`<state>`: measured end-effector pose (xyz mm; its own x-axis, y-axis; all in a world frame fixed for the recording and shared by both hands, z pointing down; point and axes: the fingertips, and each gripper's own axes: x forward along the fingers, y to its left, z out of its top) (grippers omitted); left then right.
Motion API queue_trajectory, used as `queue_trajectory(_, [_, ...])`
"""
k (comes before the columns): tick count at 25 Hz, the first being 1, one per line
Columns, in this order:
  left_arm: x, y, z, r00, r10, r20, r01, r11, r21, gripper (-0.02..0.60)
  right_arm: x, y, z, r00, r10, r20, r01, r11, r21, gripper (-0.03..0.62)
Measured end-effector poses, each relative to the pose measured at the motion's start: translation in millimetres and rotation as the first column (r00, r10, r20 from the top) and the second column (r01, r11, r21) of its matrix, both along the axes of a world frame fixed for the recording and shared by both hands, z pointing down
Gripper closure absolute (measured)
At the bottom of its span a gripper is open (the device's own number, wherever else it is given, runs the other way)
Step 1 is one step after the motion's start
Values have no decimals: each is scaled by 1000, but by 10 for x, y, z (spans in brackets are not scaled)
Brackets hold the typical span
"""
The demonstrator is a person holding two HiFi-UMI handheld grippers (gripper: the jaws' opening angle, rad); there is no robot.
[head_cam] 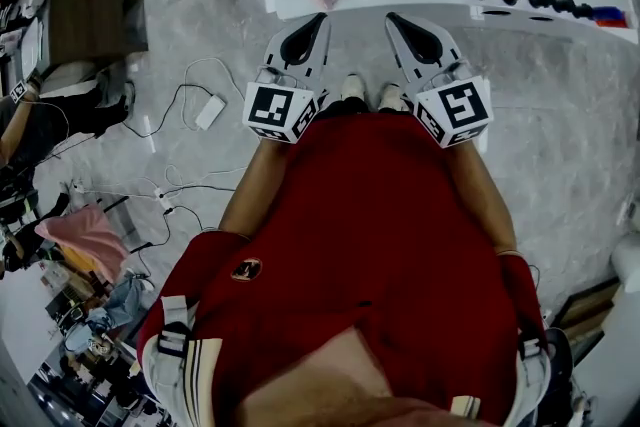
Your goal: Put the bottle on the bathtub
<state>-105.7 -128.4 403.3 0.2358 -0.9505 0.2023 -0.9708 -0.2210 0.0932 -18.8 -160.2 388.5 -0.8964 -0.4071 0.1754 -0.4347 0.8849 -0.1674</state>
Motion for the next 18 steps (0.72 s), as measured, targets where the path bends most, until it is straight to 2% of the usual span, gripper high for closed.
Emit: queue_trajectory(18, [-53,0,49,1000,21,-15,-21,1000,-9,574,-27,9,-10,1000,19,-19,-19,1000,7,595])
